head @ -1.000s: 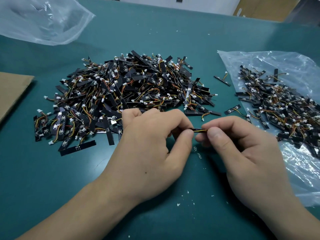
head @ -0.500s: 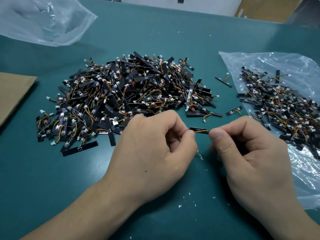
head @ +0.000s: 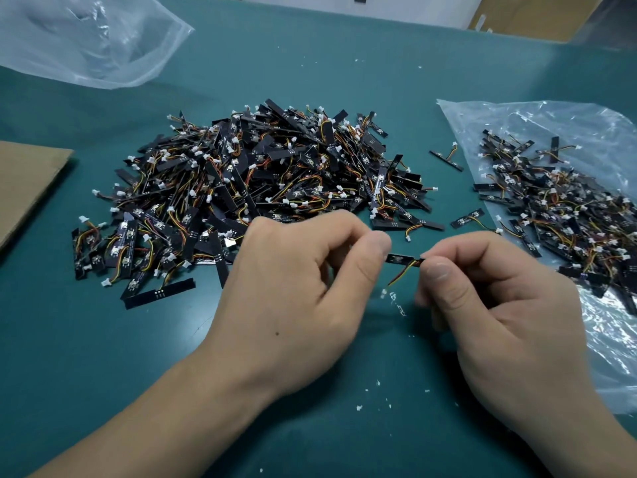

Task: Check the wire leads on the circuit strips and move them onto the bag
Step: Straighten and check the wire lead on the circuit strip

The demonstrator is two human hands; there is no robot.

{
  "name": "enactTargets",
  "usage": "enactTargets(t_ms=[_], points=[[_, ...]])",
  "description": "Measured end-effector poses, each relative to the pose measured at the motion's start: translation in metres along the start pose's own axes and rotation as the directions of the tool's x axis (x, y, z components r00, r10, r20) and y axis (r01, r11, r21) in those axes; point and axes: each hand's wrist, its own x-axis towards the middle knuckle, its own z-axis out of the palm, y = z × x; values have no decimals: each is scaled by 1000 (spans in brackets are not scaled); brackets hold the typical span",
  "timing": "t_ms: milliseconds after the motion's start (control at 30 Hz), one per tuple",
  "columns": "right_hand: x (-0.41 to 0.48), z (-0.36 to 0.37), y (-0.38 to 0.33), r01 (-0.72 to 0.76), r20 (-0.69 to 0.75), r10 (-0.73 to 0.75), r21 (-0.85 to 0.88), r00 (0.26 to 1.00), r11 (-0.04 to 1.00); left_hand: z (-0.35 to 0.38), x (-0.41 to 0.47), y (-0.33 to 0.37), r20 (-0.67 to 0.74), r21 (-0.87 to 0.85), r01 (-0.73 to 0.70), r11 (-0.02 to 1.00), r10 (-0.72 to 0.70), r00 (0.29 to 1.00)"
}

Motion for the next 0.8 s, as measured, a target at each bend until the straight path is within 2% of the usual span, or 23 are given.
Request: enactTargets(t_ms=[133, 333, 467, 633, 800], points=[[1, 0, 0, -10, 2, 10, 16, 1000, 1000, 1, -2, 4, 78, 35, -101, 994, 98, 992], [1, 0, 0, -81, 153, 67, 87, 986, 993, 1, 1, 3, -2, -33, -85, 996, 85, 996], [2, -3, 0, -86, 124, 75, 93, 990, 992, 1, -1, 4, 62, -67, -84, 994, 88, 994], [2, -2, 0, -74, 150, 69, 28, 986, 997, 2, 0, 4, 48, -85, -47, 995, 51, 998], [3, -4, -1, -60, 107, 60, -1, 992, 998, 2, -1, 4, 79, -61, -45, 997, 50, 996]])
